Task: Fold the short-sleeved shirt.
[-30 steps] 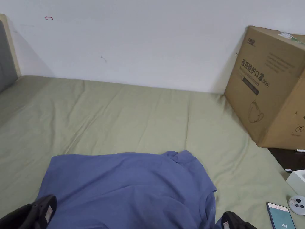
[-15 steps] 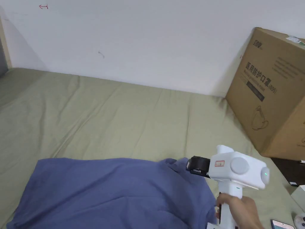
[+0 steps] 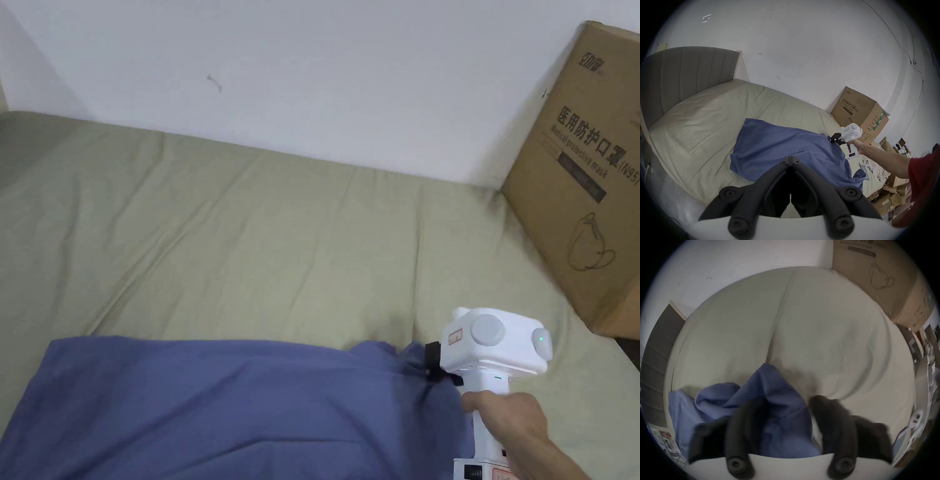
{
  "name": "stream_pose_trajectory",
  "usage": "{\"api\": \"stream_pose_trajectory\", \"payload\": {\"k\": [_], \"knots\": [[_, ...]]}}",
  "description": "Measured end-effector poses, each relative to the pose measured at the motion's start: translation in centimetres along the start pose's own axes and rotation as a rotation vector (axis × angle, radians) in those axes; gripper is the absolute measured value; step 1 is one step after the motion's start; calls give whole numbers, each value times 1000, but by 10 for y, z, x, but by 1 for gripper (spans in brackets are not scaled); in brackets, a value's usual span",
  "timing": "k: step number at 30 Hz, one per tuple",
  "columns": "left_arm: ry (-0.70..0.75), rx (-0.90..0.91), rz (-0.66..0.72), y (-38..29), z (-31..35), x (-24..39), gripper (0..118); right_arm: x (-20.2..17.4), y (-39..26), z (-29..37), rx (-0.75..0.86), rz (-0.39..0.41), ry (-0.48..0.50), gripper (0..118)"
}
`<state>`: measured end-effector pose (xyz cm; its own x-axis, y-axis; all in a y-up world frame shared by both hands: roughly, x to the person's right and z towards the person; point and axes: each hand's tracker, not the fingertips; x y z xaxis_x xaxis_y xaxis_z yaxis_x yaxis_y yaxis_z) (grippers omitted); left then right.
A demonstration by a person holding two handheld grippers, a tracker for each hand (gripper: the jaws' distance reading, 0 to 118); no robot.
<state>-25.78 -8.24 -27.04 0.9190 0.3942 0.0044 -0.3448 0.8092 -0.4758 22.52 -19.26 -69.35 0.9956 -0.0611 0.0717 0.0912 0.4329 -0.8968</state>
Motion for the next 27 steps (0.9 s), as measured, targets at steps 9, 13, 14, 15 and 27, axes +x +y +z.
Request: {"api": "stream_pose_trajectory", "payload": {"k": [9, 13, 14, 15, 27], "knots": [[-47, -44, 151, 88, -91, -53, 5, -4, 0, 61, 103, 13, 127, 2], [-5, -146, 253, 138, -188, -113, 90, -16, -10, 88, 130, 20, 178, 2], [33, -188, 316, 145, -217, -127, 89, -19, -12, 92, 135, 35, 183, 2], [88, -248, 329, 149, -243, -137, 89, -22, -14, 94, 139, 50, 188, 2], [353, -598, 96, 115, -364, -139, 81, -31, -15, 99, 130, 48, 220, 2]]}}
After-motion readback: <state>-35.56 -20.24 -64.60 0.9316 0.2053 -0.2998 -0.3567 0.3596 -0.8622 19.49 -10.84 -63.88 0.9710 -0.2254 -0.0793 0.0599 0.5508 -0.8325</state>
